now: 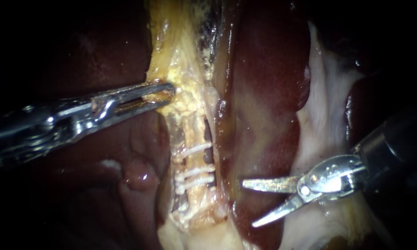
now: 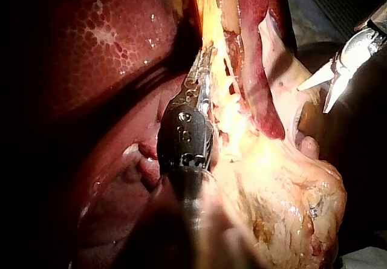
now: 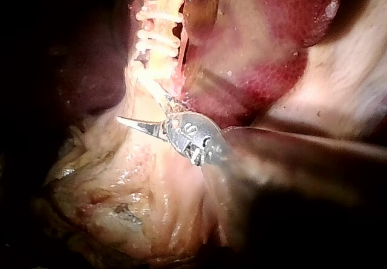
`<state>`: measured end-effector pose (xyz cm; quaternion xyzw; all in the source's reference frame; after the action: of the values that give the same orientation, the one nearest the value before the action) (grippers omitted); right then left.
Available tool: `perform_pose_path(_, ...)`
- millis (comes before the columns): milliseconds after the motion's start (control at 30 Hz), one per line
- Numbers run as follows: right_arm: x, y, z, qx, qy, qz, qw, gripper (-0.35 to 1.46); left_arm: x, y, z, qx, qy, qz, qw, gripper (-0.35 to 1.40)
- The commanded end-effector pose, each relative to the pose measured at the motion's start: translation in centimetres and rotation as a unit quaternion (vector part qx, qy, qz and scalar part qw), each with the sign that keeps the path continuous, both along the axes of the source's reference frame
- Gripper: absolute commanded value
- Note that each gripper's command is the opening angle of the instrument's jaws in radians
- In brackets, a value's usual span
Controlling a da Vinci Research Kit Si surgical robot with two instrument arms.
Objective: Go to the cutting position left tube
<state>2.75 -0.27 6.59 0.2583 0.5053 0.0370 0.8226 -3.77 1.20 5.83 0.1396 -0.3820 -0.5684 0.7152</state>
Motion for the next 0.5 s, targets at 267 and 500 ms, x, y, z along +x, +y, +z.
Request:
perform_pose_path(267,0.25,0.05,0.19,0.027,-0.009,0.000,0.9996,1.43,0.17,0.05,-0.30,-0.007,-0.005,-0.014,0.9999,-0.35)
perform_pose_path(500,0.41,0.15,0.48,0.058,-0.051,-0.017,0.9969,1.40,0.22,0.05,-0.49,-0.009,-0.009,-0.019,0.9997,-0.35)
